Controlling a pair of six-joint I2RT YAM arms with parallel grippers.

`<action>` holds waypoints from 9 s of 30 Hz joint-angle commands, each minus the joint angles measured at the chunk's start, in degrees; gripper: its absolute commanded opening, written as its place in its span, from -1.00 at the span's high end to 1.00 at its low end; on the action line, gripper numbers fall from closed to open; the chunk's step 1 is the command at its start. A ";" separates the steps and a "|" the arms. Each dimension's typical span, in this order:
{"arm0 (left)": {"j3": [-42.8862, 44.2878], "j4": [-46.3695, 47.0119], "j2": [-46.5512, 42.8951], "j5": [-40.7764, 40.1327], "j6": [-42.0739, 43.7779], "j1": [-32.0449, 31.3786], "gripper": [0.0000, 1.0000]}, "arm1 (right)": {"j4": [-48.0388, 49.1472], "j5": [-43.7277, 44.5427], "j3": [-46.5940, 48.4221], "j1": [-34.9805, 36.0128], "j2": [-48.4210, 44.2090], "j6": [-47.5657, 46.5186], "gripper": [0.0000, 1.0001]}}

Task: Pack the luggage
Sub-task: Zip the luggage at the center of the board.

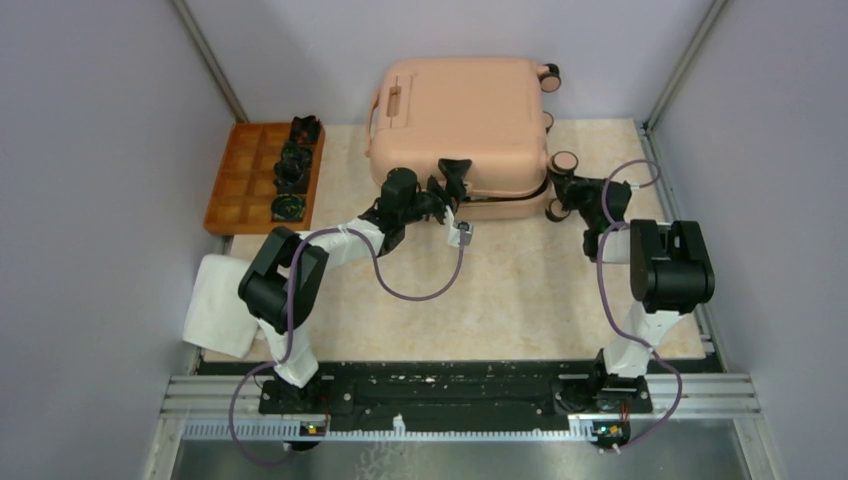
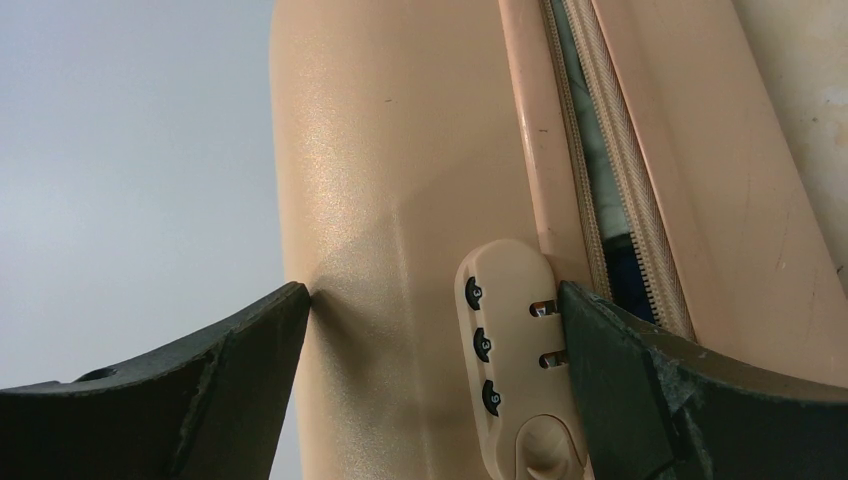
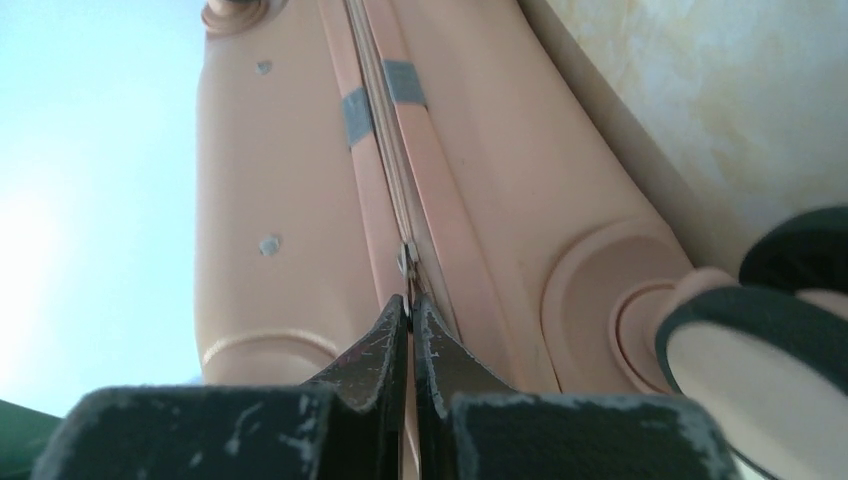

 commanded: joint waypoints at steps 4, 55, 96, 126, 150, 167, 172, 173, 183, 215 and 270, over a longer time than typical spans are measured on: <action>8.39 23.98 -0.86 -10.33 6.66 4.06 -0.96 | 9.76 -2.52 -7.13 1.29 -5.35 -1.27 1.00; 7.33 22.92 -4.97 -13.72 2.73 8.15 -0.97 | -21.28 -7.95 12.14 -7.58 1.63 -38.44 0.65; 0.03 -44.31 -41.59 -1.33 -20.73 13.71 -0.97 | -9.53 -7.48 -14.85 31.13 -15.82 -48.77 -0.96; 26.20 -58.04 -13.01 -1.30 -55.40 43.56 -0.97 | -27.95 -12.20 -5.76 23.15 -26.06 -121.09 -0.46; 19.24 -50.46 -8.93 -4.83 -55.22 49.52 -0.94 | 2.00 -8.18 -1.99 28.60 -6.91 -123.34 -0.19; 19.37 -47.55 -6.01 -6.07 -56.75 49.60 -0.95 | 13.50 -5.63 -8.02 31.56 -5.48 -128.96 -0.08; 20.44 -47.44 -5.14 -6.42 -56.68 49.60 -0.94 | 15.93 0.44 -7.41 32.64 -3.37 -133.54 0.17; 20.50 -47.48 -5.08 -6.54 -56.58 49.59 -0.94 | 16.38 1.33 -7.54 32.80 -3.26 -134.12 0.22; 18.96 -45.81 -3.57 -8.08 -56.86 49.62 -0.91 | 19.18 4.77 -8.66 37.03 -2.18 -140.13 0.59; 17.71 -47.37 -1.34 4.28 -55.91 46.94 -0.55 | 25.41 13.15 -14.76 47.51 -5.14 -139.72 1.00; 11.42 -68.76 -22.45 2.56 -55.37 24.50 -0.33 | 11.47 46.58 -5.38 67.38 -12.36 -102.17 0.64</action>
